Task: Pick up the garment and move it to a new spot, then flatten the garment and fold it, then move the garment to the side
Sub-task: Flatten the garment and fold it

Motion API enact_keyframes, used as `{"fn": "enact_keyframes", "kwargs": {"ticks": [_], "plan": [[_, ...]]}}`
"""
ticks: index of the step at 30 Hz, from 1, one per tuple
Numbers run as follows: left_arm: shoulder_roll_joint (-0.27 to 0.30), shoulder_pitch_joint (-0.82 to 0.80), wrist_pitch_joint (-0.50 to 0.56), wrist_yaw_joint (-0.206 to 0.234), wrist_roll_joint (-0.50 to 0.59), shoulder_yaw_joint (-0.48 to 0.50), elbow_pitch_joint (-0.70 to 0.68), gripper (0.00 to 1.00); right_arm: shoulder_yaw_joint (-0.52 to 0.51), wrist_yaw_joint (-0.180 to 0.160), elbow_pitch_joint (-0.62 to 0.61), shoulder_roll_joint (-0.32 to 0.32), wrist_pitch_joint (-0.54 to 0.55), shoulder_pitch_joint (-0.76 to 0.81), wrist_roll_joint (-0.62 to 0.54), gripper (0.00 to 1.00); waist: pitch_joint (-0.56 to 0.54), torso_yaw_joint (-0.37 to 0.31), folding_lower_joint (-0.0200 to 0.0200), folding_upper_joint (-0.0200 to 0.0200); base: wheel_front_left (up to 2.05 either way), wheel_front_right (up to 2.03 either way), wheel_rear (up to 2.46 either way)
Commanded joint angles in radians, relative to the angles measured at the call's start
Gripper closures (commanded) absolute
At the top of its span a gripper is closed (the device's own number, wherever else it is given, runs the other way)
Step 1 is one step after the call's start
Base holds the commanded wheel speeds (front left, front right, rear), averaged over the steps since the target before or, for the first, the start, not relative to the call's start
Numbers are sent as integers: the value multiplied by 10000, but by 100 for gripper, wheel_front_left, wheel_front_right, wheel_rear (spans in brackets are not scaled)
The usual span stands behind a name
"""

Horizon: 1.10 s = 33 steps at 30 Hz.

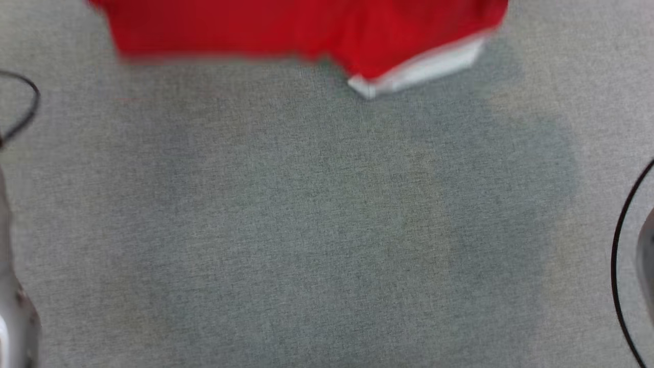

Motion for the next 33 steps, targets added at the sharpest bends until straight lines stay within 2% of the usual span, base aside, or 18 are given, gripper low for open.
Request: {"fn": "enact_keyframes", "kwargs": {"ticks": [1,6,9,12,16,17,23,27,33], "plan": [[111,-756,-368,-104,251,32,329,100,4,5,286,-4,-565,-857,-40,100,246,-92,-5,-1,0,0,0],[311,-2011,-1291,-556,911,-106,1214,100,470,4,1159,-130,-1972,-2370,-171,100,289,-217,-5,-1,0,0,0],[380,-1878,-1611,-1048,1126,-378,1717,100,1078,4,1501,-360,-2368,-2030,-313,100,340,-336,-5,-1,0,0,0],[305,-1199,-1947,-1339,1240,-609,2179,100,1606,5,1826,-484,-2288,-1302,-228,100,357,-388,-5,-1,0,0,0],[139,-239,-2342,-1531,1328,-912,2762,100,2128,4,2190,-738,-2066,-153,-1,100,265,-381,-5,-1,0,0,0],[-13,482,-2610,-1644,1415,-1159,3197,100,2418,4,2385,-916,-2005,884,48,100,129,-330,-5,-1,0,0,0],[-516,2675,-3567,-1938,1181,-1706,4312,100,2716,5,2815,-1289,-1795,4180,463,100,-562,-75,-5,-1,0,0,0],[-528,4032,-3824,-1972,1223,-2135,4813,100,2594,4,2908,-1311,-1625,5989,416,100,-1201,-1,-5,-1,0,0,0],[-722,5978,-3860,-1998,1054,-2504,4957,100,1953,4,2463,-1157,-632,8207,133,100,-2257,189,-5,-1,0,0,0]]}}
